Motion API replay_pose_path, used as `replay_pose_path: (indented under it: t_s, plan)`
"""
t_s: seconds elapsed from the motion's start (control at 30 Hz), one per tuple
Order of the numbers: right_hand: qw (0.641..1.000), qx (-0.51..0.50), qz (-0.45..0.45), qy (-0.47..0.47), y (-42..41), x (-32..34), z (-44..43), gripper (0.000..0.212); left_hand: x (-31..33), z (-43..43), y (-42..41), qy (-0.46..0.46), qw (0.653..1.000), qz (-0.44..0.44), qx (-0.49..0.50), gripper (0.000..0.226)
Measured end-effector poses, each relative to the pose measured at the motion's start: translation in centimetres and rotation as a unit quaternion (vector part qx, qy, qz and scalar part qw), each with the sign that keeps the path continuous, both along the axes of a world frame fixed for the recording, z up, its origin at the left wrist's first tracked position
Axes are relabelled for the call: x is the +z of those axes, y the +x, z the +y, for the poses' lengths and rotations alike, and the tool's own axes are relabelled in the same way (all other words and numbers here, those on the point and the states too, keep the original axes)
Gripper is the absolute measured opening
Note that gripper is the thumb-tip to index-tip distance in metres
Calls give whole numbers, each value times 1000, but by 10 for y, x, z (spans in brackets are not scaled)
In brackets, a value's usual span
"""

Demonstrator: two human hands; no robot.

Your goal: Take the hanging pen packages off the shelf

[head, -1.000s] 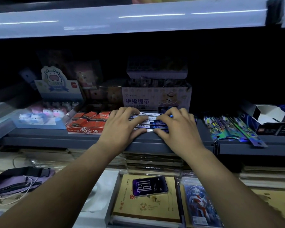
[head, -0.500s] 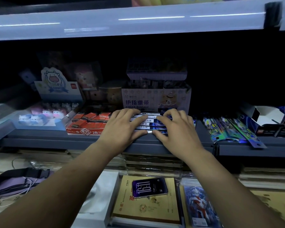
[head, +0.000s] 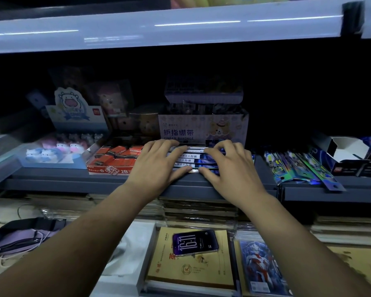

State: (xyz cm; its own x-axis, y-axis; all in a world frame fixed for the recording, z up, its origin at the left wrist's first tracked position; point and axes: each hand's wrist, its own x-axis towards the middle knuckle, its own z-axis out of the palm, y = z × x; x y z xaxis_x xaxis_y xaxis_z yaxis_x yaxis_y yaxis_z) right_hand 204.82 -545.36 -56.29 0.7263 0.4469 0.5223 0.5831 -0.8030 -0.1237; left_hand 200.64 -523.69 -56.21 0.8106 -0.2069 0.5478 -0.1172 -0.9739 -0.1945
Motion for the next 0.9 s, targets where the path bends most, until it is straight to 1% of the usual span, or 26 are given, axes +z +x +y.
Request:
replay_pose_path:
  t_s: [0.13, 0.33, 0.5, 0.67, 0.8, 0.9]
  plan:
    - [1000, 6, 10, -8, -2, 1, -1, 51, 2, 0, -3, -9, 1000, 1, -2, 60]
    - [1000, 16, 17, 6, -7, 7, -8, 49, 10, -11, -12, -13, 1000, 6, 7, 59]
    - [1000, 9, 20, 0, -16, 22, -30, 52, 23, -37, -19, 26, 999, 18, -12, 58]
    - [999, -31, 21, -2, -27, 31, -78, 52, 31, -84, -17, 13, 998, 30, -62, 54]
    - [997, -68, 40, 5, -34, 28, -125, 50, 31, -131, -7, -18, 991, 73, -110, 48]
    - [994, -95, 56, 7, -36, 19, -156, 47, 26, -169, 5, -35, 985, 120, -119, 47]
